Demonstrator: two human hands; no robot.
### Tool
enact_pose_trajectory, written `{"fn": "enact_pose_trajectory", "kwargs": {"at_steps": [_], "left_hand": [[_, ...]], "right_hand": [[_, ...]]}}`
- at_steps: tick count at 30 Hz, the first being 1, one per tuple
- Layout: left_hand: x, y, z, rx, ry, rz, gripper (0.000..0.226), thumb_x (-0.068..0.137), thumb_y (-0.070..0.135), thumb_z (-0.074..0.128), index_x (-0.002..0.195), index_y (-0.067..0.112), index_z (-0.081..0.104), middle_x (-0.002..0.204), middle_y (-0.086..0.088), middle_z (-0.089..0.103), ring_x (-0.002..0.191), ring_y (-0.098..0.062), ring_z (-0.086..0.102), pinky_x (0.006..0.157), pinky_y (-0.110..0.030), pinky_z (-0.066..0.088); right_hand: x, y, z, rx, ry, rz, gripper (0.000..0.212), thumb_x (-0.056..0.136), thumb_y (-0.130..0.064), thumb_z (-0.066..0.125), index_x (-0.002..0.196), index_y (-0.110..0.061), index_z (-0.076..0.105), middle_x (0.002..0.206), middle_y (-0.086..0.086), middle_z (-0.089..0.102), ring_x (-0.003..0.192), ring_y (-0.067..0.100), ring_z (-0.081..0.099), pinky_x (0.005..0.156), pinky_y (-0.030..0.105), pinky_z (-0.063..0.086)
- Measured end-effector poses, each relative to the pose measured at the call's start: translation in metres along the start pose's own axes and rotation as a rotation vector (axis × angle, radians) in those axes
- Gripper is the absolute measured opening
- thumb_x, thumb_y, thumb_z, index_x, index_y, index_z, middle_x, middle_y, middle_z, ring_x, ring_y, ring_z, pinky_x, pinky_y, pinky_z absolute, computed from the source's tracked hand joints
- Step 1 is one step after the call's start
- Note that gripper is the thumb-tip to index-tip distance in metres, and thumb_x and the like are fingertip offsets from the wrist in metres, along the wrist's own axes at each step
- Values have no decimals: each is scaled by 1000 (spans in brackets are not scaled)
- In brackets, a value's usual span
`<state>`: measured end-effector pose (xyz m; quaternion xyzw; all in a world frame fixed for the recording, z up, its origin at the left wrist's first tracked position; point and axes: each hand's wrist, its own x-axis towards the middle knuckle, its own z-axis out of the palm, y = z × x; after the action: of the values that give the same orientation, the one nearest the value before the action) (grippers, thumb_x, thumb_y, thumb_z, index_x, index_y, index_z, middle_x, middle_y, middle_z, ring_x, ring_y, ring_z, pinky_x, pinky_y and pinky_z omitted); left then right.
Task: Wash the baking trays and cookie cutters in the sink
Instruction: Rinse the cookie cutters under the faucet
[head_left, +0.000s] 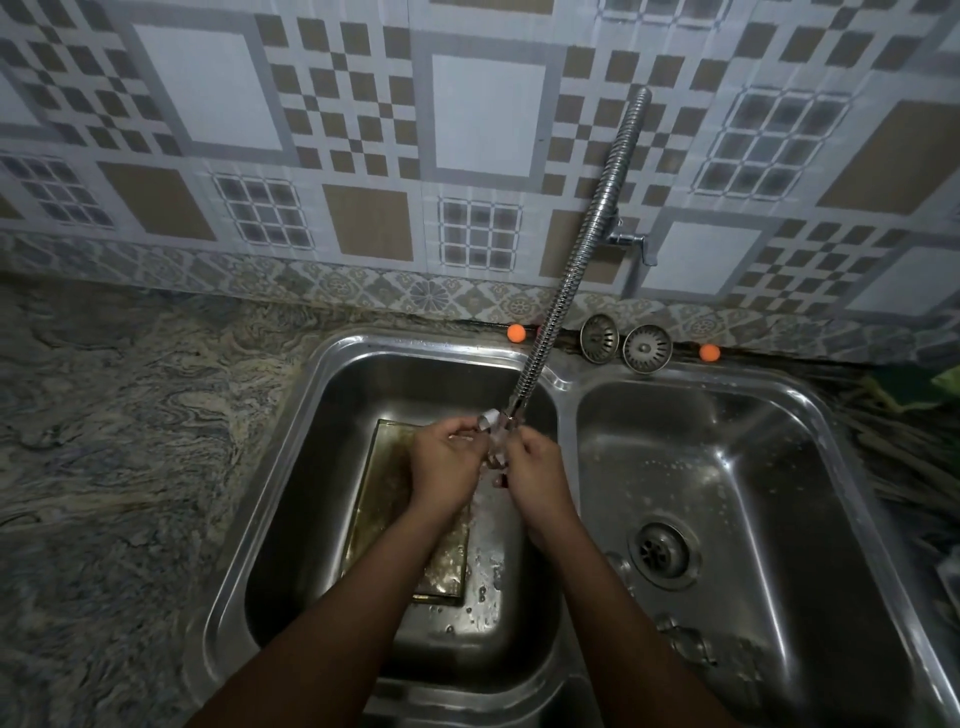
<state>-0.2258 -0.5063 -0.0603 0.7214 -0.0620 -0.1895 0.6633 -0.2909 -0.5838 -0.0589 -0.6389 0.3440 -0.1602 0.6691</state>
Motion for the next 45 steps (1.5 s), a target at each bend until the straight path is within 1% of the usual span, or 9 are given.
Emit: {"fn": "enact_pose_trajectory", "kwargs": {"at_steps": [7, 10, 13, 18, 25, 33, 38, 40, 45], "left_hand": [[-4, -1, -11, -316, -83, -153, 25, 80, 11, 79, 102, 2, 70, 82, -21, 72, 58, -22, 63, 66, -38, 55], [-5, 2, -4, -298, -130, -237, 18, 88, 10, 70, 103, 1, 71, 75, -11, 70, 52, -14, 57, 51, -25, 50], [-9, 7, 17, -228, -238, -247, 14, 87, 1, 68, 101, 1, 72, 82, -11, 73, 59, -12, 63, 55, -21, 53], [-31, 12, 85, -114, -374, -205, 22, 83, -5, 71, 104, 2, 71, 90, -14, 72, 71, -13, 67, 69, -24, 56], [-63, 3, 184, -98, -422, -198, 11, 84, 0, 72, 92, 8, 71, 85, -14, 71, 65, -14, 62, 56, -20, 50], [-94, -63, 246, 153, -372, -343, 9, 76, 17, 72, 80, 12, 77, 77, -6, 76, 67, -16, 66, 72, -36, 58], [-112, -103, 273, 312, -541, -412, 20, 89, -10, 51, 84, -3, 69, 63, -3, 58, 49, -6, 55, 46, -16, 43], [-113, -115, 281, 361, -632, -469, 28, 89, -10, 46, 87, 3, 70, 63, 5, 59, 58, -10, 55, 50, -18, 44], [-113, -129, 294, 444, -755, -582, 33, 92, -13, 44, 76, 10, 61, 63, -10, 63, 36, -12, 56, 35, -25, 46]], "right_hand": [[4, -20, 20, 424, 91, 412, 29, 101, -22, 42, 82, -12, 62, 51, 2, 46, 33, 8, 35, 34, 15, 24], [2, -21, 14, 651, 27, 511, 29, 97, -14, 44, 74, -10, 61, 51, 1, 48, 33, 7, 36, 32, 15, 27], [10, -10, -14, 725, 72, 508, 27, 95, -15, 41, 78, -7, 61, 51, 3, 56, 34, 9, 42, 31, 15, 31], [14, 8, -93, 446, 295, 344, 23, 92, -26, 57, 78, -10, 66, 72, 13, 64, 50, 18, 56, 45, 24, 44], [0, 4, -195, -24, 537, 78, 47, 101, -39, 42, 83, -3, 67, 80, 13, 71, 77, 26, 64, 75, 37, 50], [-33, 68, -291, -418, 250, 75, 16, 94, -9, 59, 99, -4, 74, 88, 6, 70, 79, 13, 59, 64, 18, 43], [-19, 130, -328, -563, 145, 243, 36, 91, -13, 51, 56, -23, 53, 58, -4, 50, 57, 7, 45, 53, 19, 33], [-7, 166, -341, -538, 141, 287, 15, 76, -21, 46, 66, -24, 57, 72, -3, 56, 68, 13, 53, 62, 23, 37], [15, 263, -378, -601, 27, 408, 44, 67, -21, 41, 101, -18, 68, 97, 0, 72, 89, 19, 68, 79, 39, 56]]}}
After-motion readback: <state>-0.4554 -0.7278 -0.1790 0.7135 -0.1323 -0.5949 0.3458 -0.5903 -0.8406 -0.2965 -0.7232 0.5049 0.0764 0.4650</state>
